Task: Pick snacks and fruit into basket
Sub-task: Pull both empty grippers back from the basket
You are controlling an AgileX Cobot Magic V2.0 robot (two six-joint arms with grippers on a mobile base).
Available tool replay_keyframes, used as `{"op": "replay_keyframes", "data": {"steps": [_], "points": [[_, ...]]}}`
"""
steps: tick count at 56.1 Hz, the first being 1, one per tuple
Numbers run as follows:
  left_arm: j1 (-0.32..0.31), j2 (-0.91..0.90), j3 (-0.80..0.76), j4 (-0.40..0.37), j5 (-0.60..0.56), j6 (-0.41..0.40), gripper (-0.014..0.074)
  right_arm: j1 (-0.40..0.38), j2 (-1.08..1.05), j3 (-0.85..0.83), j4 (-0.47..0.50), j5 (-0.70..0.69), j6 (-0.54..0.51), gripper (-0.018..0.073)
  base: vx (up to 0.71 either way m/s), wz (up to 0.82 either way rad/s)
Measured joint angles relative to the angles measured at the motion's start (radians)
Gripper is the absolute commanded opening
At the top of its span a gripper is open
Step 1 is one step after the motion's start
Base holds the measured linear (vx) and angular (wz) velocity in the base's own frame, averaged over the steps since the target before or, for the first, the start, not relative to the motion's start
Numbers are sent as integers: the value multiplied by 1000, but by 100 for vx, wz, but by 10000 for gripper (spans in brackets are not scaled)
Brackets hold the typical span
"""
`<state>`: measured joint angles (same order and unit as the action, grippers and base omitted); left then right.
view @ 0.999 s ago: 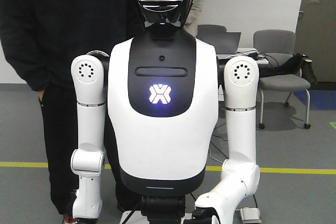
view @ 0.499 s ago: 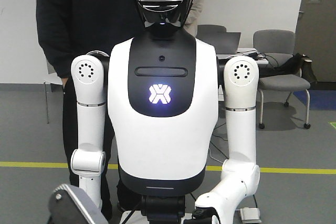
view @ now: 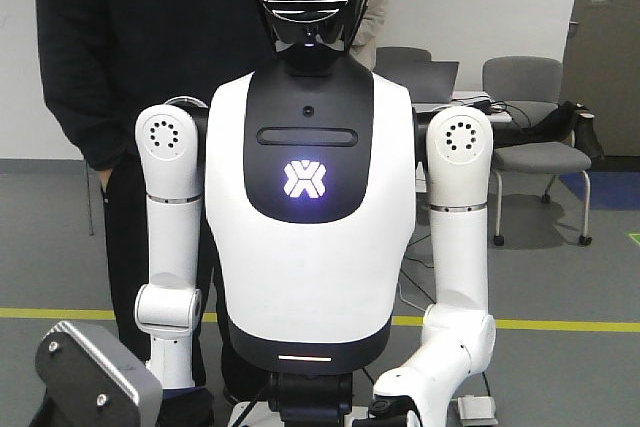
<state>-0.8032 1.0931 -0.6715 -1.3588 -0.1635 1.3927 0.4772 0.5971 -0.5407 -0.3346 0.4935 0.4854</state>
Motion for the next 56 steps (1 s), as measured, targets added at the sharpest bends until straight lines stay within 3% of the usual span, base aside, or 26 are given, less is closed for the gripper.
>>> {"op": "replay_keyframes", "data": {"steps": [18,22,27,34,43,48,50,56], "points": [[0,0,0,0,3,0,394,0,0,0,0,-1,0,567,0,0],[0,0,0,10,14,-1,342,0,0,0,0,-1,0,567,0,0],[0,-5,0,88,25,-38,210,0,0,0,0,-1,0,567,0,0],[0,-28,7,322,25,-247,-13,0,0,0,0,-1,0,567,0,0],[11,-113,112,732,-22,-694,-11,0,0,0,0,-1,0,567,0,0],[61,-188,198,860,-53,-907,-10,0,0,0,0,0,0,567,0,0],[95,-220,236,901,-60,-954,-10,0,0,0,0,0,0,567,0,0],[208,-345,329,982,-67,-994,-10,0,0,0,0,0,1,567,0,0]]}}
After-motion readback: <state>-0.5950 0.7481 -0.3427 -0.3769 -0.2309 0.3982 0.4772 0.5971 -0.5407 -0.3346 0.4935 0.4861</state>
